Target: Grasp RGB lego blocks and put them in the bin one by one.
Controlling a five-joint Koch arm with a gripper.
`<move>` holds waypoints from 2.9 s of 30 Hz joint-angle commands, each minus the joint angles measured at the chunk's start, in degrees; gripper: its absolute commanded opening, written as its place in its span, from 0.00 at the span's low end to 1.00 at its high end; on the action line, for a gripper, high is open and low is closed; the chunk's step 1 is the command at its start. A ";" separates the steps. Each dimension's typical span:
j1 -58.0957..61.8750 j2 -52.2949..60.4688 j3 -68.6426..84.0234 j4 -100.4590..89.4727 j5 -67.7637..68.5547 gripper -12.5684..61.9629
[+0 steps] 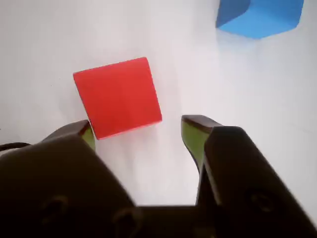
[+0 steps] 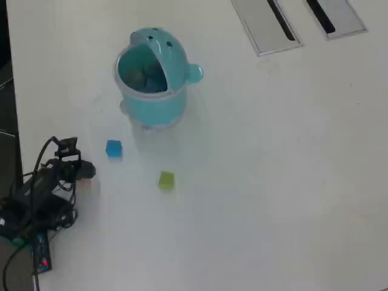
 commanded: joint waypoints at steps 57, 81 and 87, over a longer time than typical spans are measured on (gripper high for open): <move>-0.62 -2.20 0.97 -24.61 -1.85 0.58; -3.52 -1.58 -0.62 -19.95 1.05 0.39; -5.54 3.25 -10.72 -14.77 11.87 0.35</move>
